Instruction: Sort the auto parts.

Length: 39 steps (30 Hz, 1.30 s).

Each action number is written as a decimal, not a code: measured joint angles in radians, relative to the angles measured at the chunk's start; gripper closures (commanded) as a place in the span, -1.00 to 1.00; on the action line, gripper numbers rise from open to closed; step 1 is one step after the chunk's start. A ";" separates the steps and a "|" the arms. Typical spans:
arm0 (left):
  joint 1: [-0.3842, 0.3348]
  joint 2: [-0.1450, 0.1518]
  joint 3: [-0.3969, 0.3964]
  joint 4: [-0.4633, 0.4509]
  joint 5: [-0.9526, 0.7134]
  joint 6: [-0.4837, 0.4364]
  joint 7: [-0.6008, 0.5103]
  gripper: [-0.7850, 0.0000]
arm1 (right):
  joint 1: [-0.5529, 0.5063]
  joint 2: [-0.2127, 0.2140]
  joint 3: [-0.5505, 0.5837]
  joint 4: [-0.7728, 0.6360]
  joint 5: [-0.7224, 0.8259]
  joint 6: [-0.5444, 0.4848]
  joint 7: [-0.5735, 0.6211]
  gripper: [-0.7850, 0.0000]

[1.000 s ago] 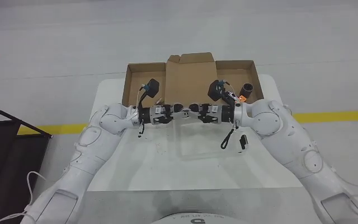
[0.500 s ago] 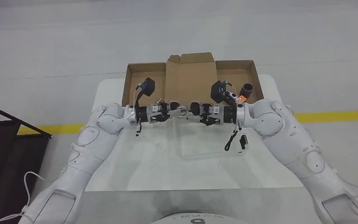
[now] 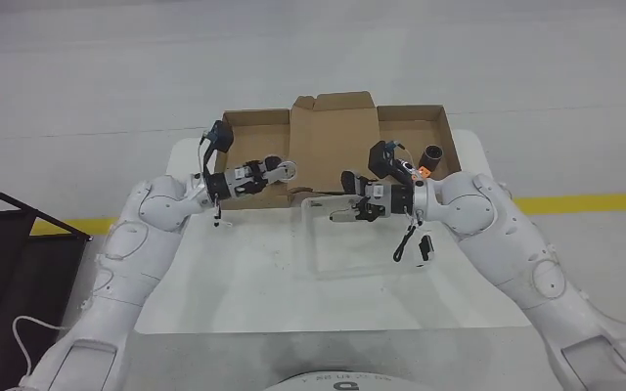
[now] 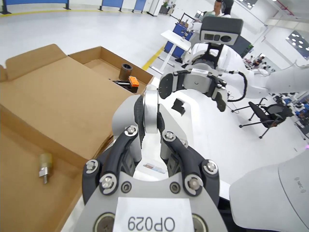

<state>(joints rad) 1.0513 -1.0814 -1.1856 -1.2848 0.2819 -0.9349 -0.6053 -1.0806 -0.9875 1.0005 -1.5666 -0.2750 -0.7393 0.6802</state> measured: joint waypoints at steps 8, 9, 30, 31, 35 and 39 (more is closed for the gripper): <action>-0.022 0.009 -0.015 -0.044 0.305 0.201 0.016 1.00 | 0.000 0.000 0.000 0.000 0.000 0.000 0.000 -1.00; -0.028 0.007 -0.007 -0.040 0.340 0.225 0.025 1.00 | 0.000 0.000 0.000 0.000 0.000 0.000 0.000 -1.00; -0.278 -0.070 0.275 0.265 0.810 0.541 -0.013 -0.69 | 0.000 0.000 0.000 0.000 0.000 0.000 0.000 -1.00; -0.286 -0.074 0.285 0.273 0.827 0.547 -0.012 -1.00 | 0.000 0.000 0.000 0.000 0.000 0.000 0.000 -1.00; -0.298 -0.082 0.301 0.286 0.855 0.563 -0.001 -1.00 | 0.000 0.000 0.000 0.000 0.000 0.000 0.000 -1.00; -0.301 -0.080 0.292 0.262 0.892 0.580 0.020 -1.00 | 0.000 0.000 0.000 0.000 0.000 0.000 0.000 -1.00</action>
<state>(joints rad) 0.7506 -1.1614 -0.8937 -1.0226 1.1739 -0.3544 -0.5852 -1.0807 -0.9874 1.0007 -1.5668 -0.2752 -0.7392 0.6799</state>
